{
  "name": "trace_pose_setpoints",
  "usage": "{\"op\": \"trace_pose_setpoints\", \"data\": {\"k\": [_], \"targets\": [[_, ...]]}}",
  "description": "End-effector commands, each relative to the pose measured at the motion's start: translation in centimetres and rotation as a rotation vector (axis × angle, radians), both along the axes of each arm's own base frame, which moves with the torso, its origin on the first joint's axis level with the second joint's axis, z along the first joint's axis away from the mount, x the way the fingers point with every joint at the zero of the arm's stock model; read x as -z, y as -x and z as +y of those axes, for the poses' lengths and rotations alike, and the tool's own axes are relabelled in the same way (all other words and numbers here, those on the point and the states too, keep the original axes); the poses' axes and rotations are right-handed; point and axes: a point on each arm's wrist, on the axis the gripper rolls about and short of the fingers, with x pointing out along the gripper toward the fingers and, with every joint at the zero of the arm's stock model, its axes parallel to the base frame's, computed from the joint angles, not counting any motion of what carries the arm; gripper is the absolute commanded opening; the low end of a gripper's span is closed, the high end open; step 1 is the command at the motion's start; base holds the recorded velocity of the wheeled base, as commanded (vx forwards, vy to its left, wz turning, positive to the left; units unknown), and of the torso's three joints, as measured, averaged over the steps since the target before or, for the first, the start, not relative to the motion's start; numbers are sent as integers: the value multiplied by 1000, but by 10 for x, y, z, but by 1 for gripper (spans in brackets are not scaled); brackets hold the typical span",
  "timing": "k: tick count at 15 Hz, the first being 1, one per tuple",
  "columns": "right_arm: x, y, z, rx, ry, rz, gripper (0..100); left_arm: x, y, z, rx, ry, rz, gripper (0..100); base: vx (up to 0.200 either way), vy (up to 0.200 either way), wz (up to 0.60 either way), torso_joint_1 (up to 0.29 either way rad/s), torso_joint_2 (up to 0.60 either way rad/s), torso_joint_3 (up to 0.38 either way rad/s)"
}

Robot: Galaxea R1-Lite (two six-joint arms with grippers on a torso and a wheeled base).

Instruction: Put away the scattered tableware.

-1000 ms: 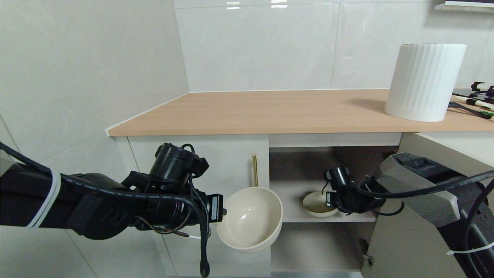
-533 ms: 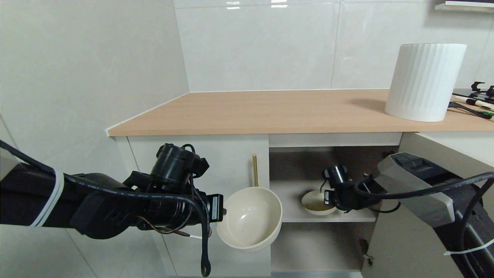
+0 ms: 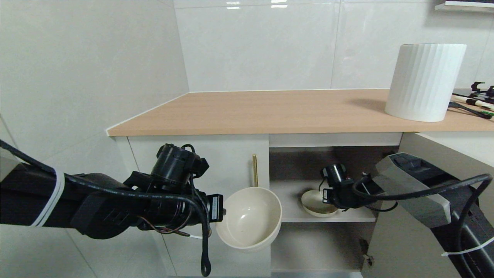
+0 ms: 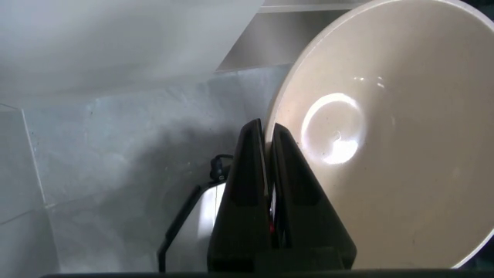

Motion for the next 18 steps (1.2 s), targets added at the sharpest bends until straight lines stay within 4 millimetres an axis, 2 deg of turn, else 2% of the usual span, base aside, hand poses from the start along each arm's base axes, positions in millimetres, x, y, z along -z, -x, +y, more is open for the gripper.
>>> {"op": "trace_pose_setpoints", "data": {"k": [1, 5, 6, 7, 8, 9, 10, 12, 13, 15, 18], "targets": [[1, -1, 1, 0, -1, -2, 100, 0, 0, 0, -1, 1, 0, 0, 0, 0, 0, 0, 0, 0], [1, -1, 1, 4, -3, -2, 100, -1, 0, 0, -1, 2, -1, 0, 0, 0, 0, 0, 0, 0], [-2, 0, 0, 11, -8, -9, 100, -1, 0, 0, 1, 1, -2, 0, 0, 0, 0, 0, 0, 0], [-17, 3, -1, 25, -31, -26, 100, -1, 0, 0, -1, 3, -3, 0, 0, 0, 0, 0, 0, 0], [-34, 13, -2, 17, -61, -27, 100, -1, 0, 0, -1, 3, -3, 0, 0, 0, 0, 0, 0, 0], [-41, 19, -1, -3, -81, -22, 100, -1, 0, 0, -2, 2, -3, 0, 0, 0, 0, 0, 0, 0], [-64, 41, 6, -104, -166, 7, 100, -2, 0, 0, -6, -3, -8, 0, 0, 0, 0, 0, 0, 0], [-75, 66, 12, -193, -209, 58, 100, -2, 0, 0, -9, -7, -9, 0, 0, 0, 0, 0, 0, 0], [-76, 75, 16, -222, -200, 81, 100, -2, 0, 0, -9, -7, -9, 0, 0, 0, 0, 0, 0, 0], [-63, 92, 18, -323, -103, 161, 100, -2, 1, 0, -7, -6, -9, 0, 0, 0, 0, 0, 0, 0], [-52, 97, 21, -348, -73, 238, 100, -2, 1, 0, -7, -6, -11, 0, 0, 0, 0, 0, 0, 0]]}}
